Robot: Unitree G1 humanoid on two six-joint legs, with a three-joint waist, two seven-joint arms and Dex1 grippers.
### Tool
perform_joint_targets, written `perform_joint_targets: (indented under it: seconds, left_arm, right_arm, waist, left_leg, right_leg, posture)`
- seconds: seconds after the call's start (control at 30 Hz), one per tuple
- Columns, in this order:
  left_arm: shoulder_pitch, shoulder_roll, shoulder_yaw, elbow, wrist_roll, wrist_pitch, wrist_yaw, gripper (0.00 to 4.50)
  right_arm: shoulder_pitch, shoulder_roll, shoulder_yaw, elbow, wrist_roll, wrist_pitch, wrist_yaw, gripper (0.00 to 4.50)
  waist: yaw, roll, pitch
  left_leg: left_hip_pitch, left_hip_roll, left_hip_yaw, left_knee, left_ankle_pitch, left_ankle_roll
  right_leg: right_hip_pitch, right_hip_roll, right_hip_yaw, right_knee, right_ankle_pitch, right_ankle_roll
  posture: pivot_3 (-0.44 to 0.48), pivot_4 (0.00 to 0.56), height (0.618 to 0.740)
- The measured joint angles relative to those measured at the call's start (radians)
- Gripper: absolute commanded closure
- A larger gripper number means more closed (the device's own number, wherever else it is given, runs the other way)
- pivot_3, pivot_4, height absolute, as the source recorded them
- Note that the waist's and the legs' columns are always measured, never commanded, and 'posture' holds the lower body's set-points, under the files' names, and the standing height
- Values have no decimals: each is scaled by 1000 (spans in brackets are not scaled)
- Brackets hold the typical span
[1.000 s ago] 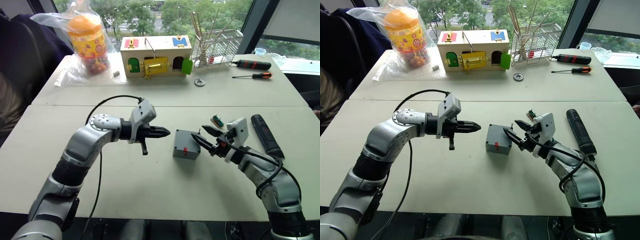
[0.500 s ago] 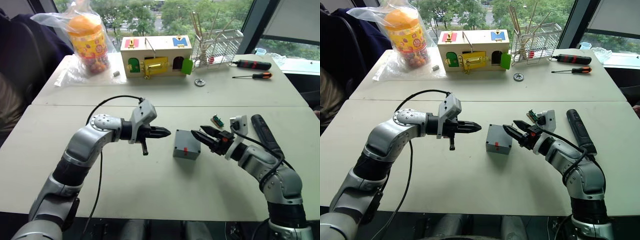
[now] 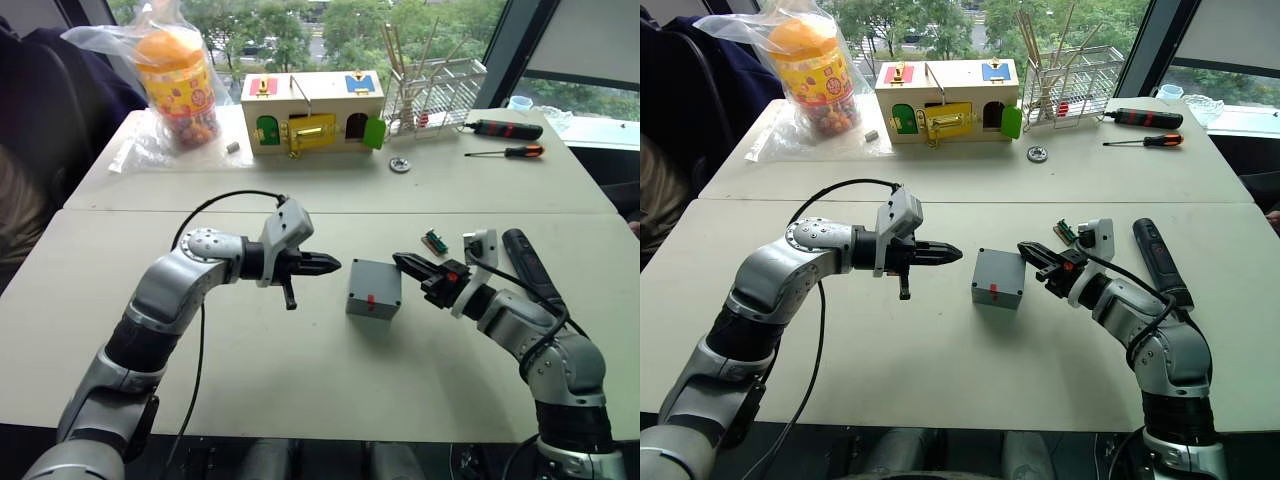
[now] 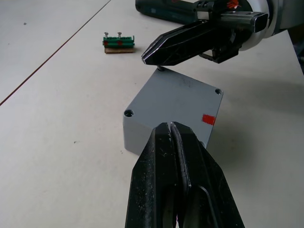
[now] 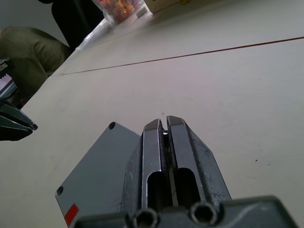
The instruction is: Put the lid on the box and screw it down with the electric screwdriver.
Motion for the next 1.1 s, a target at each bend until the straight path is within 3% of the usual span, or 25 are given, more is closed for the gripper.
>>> perform_joint_targets:
  seconds: [0.3,0.73,1.1]
  left_arm:
    - [0,0,-1,0,0,0,0,4500]
    - [0,-1,-1,1,0,0,-2,4500]
    - [-1,2,-1,1,0,0,-4,4500]
  right_arm:
    - [29,-7,20,-80,-71,-102,-7,4444]
    - [57,14,67,-19,-199,-250,-20,4444]
    - [65,43,72,-23,-196,-257,-25,4444]
  waist:
    - [0,0,0]
    - [0,0,0]
    - [0,0,0]
  left_leg:
    - [0,0,0,0,0,0]
    - [0,0,0,0,0,0]
    - [0,0,0,0,0,0]
  right_leg:
    - [0,0,0,0,0,0]
    - [0,0,0,0,0,0]
    - [0,0,0,0,0,0]
  posture:
    - [0,150,740]
    - [0,150,740]
    - [0,150,740]
